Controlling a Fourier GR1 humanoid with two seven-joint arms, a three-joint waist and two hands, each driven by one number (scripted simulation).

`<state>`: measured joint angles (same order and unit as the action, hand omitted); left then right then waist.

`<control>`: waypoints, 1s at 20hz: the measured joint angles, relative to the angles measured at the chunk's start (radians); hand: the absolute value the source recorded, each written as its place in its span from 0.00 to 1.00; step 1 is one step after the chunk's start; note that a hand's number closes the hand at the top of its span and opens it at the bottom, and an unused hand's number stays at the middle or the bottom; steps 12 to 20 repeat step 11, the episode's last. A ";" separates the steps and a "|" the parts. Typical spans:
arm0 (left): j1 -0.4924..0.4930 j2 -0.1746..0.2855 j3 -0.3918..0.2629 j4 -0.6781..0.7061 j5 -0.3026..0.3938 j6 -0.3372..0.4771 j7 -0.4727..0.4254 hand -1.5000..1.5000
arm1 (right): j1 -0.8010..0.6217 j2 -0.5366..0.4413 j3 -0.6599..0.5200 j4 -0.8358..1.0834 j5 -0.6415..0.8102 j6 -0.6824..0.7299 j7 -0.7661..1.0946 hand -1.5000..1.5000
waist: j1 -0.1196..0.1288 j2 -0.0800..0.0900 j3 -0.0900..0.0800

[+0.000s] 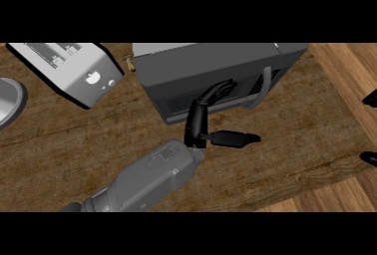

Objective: Pick up the milk, place it into the microwave and close the microwave

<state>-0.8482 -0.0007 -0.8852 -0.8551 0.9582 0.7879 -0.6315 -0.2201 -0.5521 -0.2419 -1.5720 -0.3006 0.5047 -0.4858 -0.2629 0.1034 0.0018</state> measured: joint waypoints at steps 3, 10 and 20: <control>-0.002 0.000 -0.002 0.004 0.013 -0.002 -0.012 0.00 | -0.010 0.004 0.002 0.030 -0.041 0.026 0.015 0.00 | -0.001 0.000 0.000; -0.002 0.000 -0.004 0.012 0.041 -0.003 -0.042 0.00 | -0.041 -0.014 -0.010 0.095 -0.117 0.080 0.042 0.00 | -0.006 0.000 0.000; -0.003 0.000 -0.005 0.012 0.044 -0.004 -0.046 0.00 | -0.046 -0.018 -0.012 0.104 -0.125 0.087 0.045 0.00 | -0.006 0.000 0.000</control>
